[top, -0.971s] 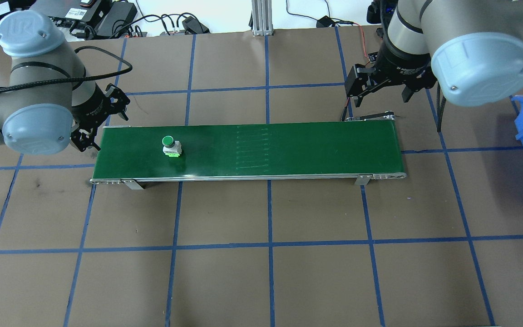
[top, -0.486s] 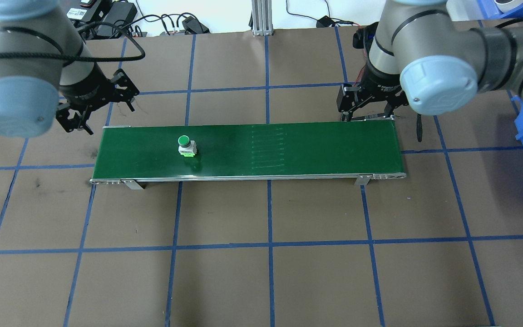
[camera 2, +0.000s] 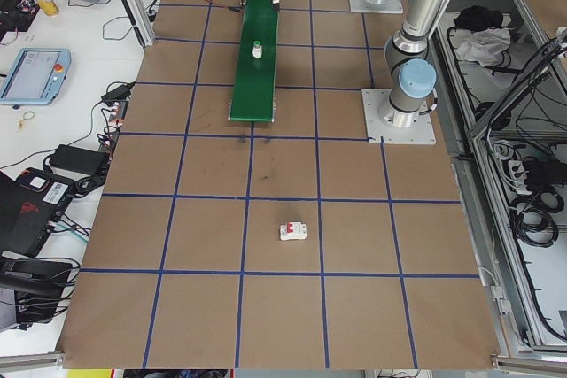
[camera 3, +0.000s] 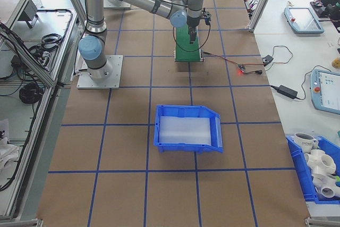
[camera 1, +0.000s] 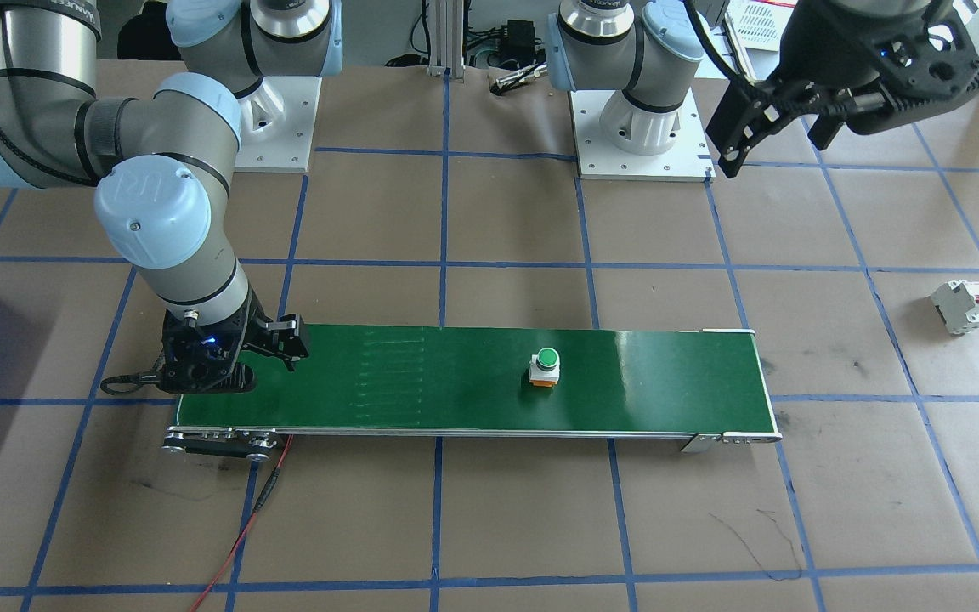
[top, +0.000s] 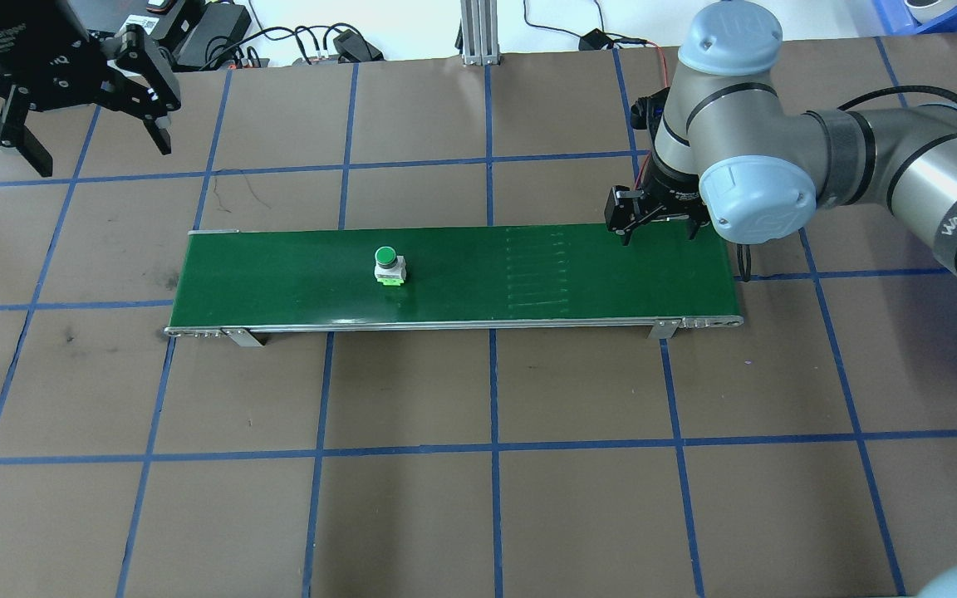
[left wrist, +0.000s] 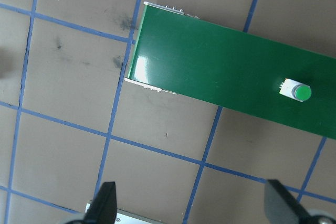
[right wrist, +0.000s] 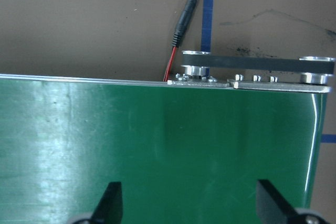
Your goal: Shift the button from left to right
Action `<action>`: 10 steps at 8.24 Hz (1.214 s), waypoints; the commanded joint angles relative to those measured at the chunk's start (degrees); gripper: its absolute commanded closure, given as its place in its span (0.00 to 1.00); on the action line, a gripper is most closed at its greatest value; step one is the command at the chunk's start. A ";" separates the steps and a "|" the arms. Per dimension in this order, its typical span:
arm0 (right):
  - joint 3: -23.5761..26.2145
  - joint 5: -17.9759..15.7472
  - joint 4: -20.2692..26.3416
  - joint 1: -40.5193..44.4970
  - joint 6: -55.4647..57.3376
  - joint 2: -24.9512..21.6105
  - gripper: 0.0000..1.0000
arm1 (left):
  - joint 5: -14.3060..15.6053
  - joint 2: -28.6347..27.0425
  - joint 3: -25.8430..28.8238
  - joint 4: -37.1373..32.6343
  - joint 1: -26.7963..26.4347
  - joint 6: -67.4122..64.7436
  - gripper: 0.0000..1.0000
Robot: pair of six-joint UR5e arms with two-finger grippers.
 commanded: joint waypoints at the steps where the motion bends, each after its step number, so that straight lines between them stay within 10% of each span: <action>1: 0.05 9.46 0.00 -3.11 -0.25 0.36 0.02 | -4.54 1.06 1.06 -1.53 -0.47 8.72 0.00; 2: 0.57 16.57 1.39 -6.88 -4.52 0.27 0.00 | -12.76 1.06 0.97 -1.53 -0.30 8.72 0.00; 3: 0.58 20.38 5.41 -9.27 -9.87 0.10 0.00 | -13.28 1.06 0.97 -1.27 -0.29 9.33 0.00; 4: 0.58 21.02 6.06 -9.81 -10.36 -0.16 0.00 | -6.93 0.97 0.97 -0.92 -0.29 9.24 0.00; 10: 0.06 20.24 5.46 -8.33 0.18 -0.87 0.01 | -5.46 -0.26 0.71 1.63 -0.29 9.51 0.00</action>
